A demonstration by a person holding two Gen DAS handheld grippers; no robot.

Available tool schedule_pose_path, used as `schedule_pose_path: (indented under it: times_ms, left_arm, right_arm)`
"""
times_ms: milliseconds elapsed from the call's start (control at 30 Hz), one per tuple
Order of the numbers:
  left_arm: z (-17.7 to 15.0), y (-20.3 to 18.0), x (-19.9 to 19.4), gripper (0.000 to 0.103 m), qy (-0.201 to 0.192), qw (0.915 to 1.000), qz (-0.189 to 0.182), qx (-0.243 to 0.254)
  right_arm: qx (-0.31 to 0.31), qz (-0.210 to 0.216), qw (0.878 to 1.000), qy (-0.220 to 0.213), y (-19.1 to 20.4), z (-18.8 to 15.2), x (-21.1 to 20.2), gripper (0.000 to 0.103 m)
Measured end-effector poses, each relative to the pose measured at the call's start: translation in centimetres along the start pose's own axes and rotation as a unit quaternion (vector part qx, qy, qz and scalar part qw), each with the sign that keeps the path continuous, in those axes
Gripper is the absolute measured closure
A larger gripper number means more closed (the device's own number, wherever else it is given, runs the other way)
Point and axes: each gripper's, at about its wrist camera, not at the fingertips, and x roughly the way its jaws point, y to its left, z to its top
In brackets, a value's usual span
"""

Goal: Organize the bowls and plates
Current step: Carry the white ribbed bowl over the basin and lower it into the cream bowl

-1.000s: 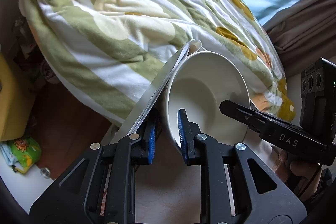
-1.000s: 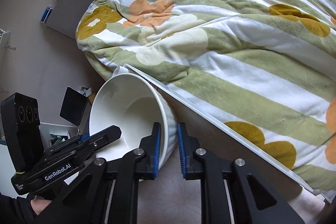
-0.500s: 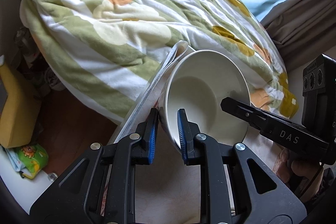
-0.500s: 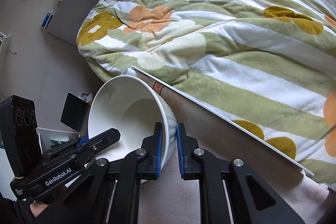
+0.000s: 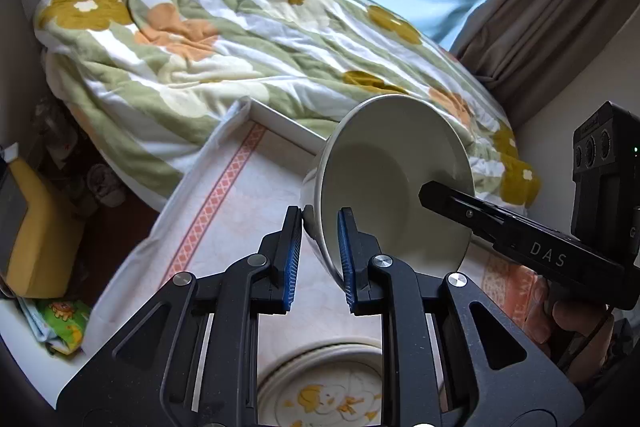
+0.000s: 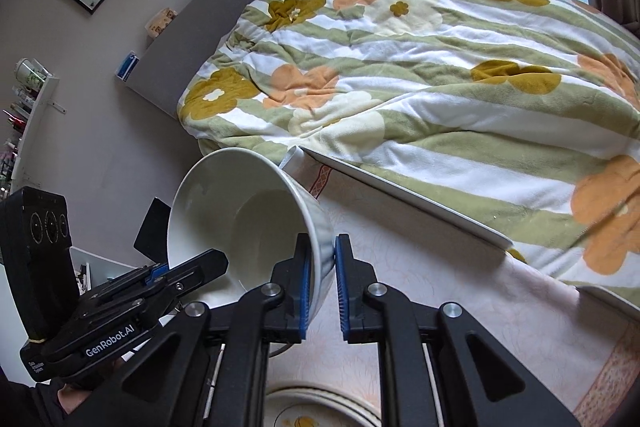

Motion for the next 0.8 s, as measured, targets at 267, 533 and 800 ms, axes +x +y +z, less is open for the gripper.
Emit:
schedule_pose_path:
  times_ms: [267, 533, 800]
  left_arm:
    - [-7.8, -9.7, -6.1, 0.087, -0.027, 0.9981, -0.032, 0.045]
    - [-16.0, -18.2, -7.1, 0.087, 0.004, 0.9929, -0.075, 0.092]
    - [-21.5, -24.1, -4.9, 0.087, 0.071, 0.9792, -0.114, 0.153]
  right_arm:
    - [0.004, -0.03, 0.998, -0.053, -1.8, -7.7, -11.8, 0.092]
    - [0.043, -0.077, 0.993, -0.077, -6.4, -16.3, -20.8, 0.092]
    - [0.132, -0.111, 0.98, -0.098, -11.3, -23.8, -25.3, 0.092]
